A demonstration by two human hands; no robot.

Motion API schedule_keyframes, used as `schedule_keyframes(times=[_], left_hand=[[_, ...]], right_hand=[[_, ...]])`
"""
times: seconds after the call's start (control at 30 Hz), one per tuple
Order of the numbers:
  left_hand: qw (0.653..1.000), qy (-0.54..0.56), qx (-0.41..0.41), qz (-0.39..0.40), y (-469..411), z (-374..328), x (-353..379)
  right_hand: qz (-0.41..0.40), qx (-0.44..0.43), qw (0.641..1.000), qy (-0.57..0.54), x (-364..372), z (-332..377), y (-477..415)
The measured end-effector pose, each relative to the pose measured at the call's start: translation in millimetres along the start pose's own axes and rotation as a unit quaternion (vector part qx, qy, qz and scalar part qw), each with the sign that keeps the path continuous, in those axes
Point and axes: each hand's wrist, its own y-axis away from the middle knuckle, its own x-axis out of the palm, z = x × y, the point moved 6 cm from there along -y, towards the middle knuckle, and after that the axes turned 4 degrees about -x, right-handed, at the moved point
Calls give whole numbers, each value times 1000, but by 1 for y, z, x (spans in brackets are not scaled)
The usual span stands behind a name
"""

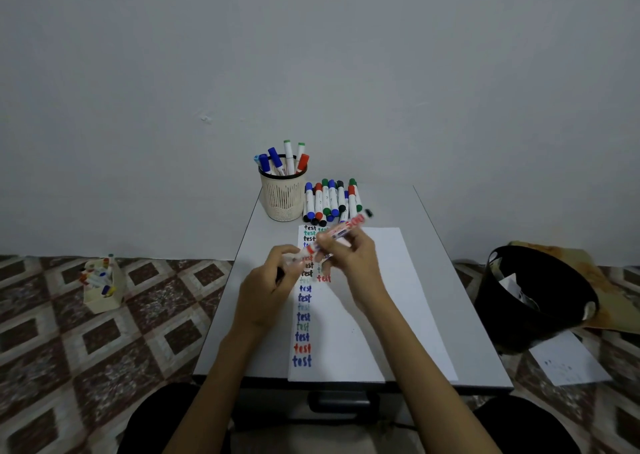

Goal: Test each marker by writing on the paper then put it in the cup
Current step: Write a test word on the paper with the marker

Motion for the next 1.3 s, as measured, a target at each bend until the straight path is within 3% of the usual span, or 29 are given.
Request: schedule_keyframes(times=[0.13,0.4,0.6,1.3], left_hand=[[1000,0,-25,-8,-3,16,5],[999,-36,5,31,-5,17,13],[993,-103,38,44,-6,20,18],[992,-115,39,34,-4,17,17]], right_hand=[[-77,-1,992,-98,-25,-5,-4],[-31,61,997,-25,-16,-32,3],[-61,49,988,136,-11,-33,1],[-18,8,988,151,-9,-40,-3]])
